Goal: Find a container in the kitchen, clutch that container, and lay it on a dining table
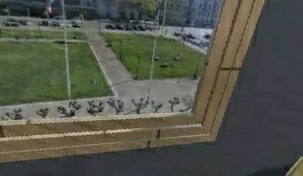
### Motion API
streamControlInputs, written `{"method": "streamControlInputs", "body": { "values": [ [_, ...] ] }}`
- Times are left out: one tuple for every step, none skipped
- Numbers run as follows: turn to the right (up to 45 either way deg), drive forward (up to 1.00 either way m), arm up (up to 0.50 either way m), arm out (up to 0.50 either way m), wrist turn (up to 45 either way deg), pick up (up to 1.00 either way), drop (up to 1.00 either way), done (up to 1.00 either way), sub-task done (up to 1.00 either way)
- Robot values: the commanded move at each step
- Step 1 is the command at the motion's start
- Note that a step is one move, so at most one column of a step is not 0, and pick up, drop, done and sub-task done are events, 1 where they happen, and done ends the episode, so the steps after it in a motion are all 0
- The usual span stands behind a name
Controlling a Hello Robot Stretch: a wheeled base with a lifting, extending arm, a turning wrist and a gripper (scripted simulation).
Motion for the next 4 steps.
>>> {"method": "streamControlInputs", "body": {
  "values": [
    [33.0,0.00,0.00,0.00,0.0,0.00,0.00,0.00,0.00],
    [3.0,0.00,0.00,0.00,0.0,0.00,0.00,0.00,0.00],
    [0.0,0.35,0.00,0.00,0.0,0.00,0.00,0.00,0.00],
    [45.0,0.00,0.00,0.00,0.0,0.00,0.00,0.00,0.00]
  ]
}}
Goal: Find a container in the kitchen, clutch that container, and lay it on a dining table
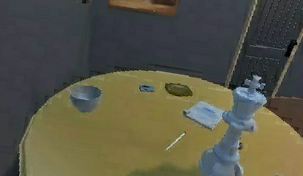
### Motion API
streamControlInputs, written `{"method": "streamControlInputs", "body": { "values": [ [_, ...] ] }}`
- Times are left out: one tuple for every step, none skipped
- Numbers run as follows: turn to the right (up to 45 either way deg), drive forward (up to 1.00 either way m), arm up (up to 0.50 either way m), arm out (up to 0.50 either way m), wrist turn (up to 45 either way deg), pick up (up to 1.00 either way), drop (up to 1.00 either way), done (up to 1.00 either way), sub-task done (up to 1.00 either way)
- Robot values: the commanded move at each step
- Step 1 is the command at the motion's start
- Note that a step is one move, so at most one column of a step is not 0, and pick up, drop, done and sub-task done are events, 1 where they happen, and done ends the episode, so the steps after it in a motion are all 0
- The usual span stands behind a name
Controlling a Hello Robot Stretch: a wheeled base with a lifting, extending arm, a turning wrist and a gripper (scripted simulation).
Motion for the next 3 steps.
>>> {"method": "streamControlInputs", "body": {
  "values": [
    [45.0,0.00,0.00,0.00,0.0,0.00,0.00,0.00,0.00],
    [3.0,0.00,0.00,0.00,0.0,0.00,0.00,0.00,0.00],
    [-45.0,0.00,0.00,0.00,0.0,0.00,0.00,0.00,0.00]
  ]
}}
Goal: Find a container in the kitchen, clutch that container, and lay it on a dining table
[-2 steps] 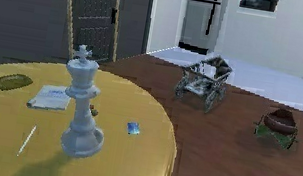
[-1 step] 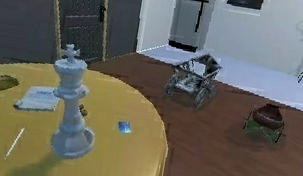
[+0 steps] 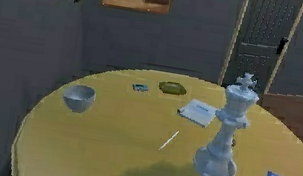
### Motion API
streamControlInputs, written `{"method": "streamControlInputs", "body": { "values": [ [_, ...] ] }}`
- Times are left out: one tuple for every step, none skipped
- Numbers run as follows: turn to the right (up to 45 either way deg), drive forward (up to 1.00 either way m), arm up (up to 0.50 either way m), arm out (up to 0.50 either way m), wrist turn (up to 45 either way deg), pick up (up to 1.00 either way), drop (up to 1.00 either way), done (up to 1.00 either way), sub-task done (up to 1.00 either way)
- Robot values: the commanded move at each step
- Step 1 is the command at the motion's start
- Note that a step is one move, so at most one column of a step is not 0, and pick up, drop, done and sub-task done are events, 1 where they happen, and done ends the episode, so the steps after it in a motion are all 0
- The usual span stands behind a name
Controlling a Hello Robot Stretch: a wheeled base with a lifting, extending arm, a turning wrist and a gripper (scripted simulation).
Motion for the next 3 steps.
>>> {"method": "streamControlInputs", "body": {
  "values": [
    [-45.0,0.00,0.00,0.00,0.0,0.00,0.00,0.00,0.00],
    [45.0,0.00,0.00,0.00,0.0,0.00,0.00,0.00,0.00],
    [39.0,0.00,0.00,0.00,0.0,0.00,0.00,0.00,0.00]
  ]
}}
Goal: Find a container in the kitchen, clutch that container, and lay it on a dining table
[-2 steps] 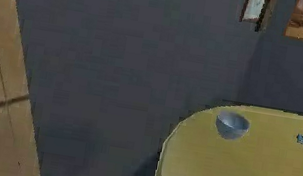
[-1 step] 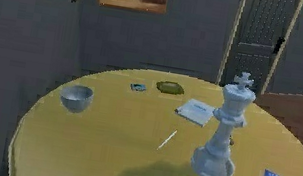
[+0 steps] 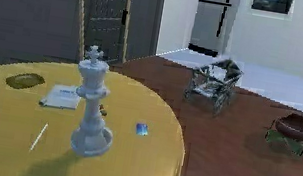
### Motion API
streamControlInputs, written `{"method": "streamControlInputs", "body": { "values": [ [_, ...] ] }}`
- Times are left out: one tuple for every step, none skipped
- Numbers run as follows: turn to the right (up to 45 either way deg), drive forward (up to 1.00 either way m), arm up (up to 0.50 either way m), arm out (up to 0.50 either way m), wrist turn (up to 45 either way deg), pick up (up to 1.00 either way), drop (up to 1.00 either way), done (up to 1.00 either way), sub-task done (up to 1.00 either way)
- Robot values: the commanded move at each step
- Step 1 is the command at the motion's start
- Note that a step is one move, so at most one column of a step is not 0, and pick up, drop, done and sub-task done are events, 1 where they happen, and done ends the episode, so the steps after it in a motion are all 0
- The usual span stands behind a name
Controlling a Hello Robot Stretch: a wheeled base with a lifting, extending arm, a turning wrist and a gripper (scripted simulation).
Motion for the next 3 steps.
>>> {"method": "streamControlInputs", "body": {
  "values": [
    [-45.0,0.00,0.00,0.00,0.0,0.00,0.00,0.00,0.00],
    [-30.0,0.00,0.00,0.00,0.0,0.00,0.00,0.00,0.00],
    [45.0,0.00,0.00,0.00,0.0,0.00,0.00,0.00,0.00]
  ]
}}
